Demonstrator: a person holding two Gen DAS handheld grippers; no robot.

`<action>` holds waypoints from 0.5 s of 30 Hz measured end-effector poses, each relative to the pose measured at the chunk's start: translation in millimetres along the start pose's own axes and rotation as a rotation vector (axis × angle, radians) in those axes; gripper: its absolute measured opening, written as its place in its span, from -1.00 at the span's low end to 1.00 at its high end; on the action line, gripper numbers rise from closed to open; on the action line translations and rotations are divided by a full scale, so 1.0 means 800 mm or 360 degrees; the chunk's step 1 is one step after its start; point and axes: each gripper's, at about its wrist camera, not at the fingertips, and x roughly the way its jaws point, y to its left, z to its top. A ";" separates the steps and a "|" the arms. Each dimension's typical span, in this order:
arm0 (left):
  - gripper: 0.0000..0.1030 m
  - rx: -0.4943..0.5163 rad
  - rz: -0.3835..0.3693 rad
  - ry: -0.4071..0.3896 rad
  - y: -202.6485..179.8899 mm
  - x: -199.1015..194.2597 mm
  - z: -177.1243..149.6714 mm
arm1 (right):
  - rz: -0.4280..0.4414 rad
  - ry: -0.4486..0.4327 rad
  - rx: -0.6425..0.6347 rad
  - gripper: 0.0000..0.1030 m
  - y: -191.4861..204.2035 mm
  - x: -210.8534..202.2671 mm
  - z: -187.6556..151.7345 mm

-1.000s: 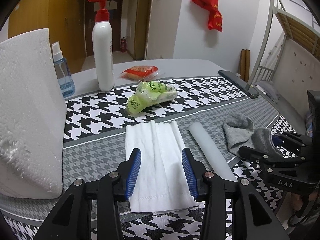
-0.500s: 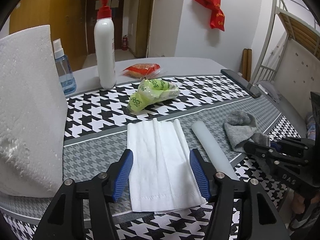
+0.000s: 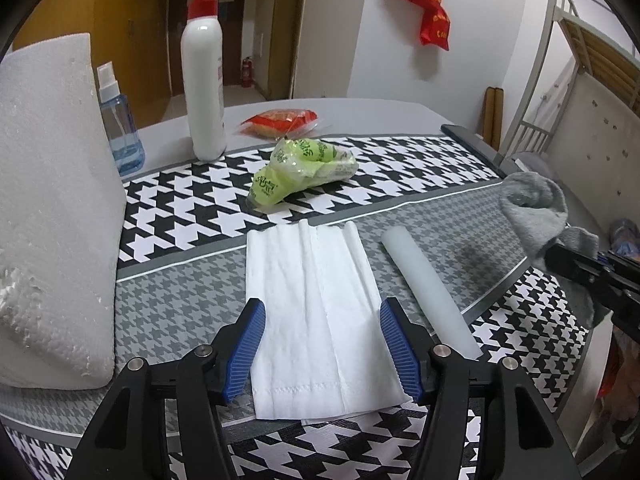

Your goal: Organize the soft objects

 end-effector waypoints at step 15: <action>-0.59 0.0005 0.0144 0.0033 0.005 0.007 0.000 | 0.0002 0.0003 0.0002 -0.72 -0.002 -0.003 -0.003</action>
